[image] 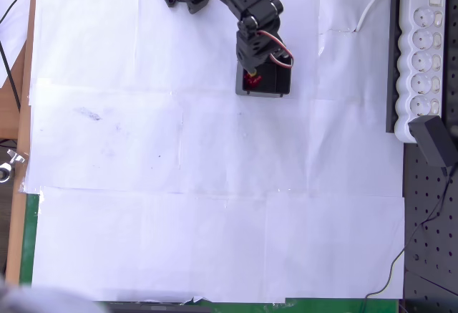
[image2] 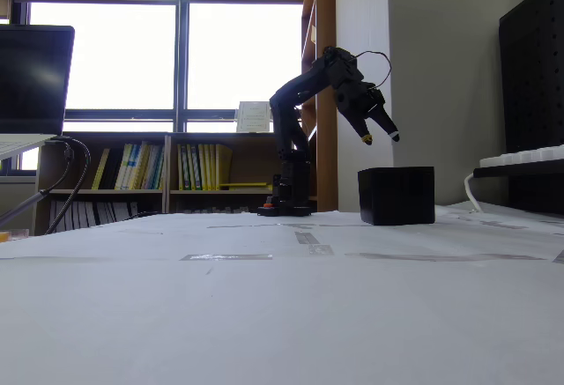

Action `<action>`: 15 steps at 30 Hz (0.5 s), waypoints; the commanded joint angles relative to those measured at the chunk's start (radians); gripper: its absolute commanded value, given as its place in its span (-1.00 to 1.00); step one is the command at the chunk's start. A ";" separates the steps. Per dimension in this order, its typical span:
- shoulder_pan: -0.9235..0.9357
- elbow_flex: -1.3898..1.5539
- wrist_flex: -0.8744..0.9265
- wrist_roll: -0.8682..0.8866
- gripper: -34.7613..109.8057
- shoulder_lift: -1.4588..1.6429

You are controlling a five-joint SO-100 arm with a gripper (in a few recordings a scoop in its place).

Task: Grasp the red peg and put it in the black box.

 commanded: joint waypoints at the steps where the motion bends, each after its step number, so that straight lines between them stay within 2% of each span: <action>1: 0.052 0.063 -0.008 -0.046 -0.52 -0.143; 5: 0.144 -0.049 -0.087 -0.130 -0.52 -0.302; 10: 0.334 -0.402 -0.299 -0.272 -0.52 -0.612; 15: 0.532 -0.669 -0.351 -0.339 -0.52 -0.825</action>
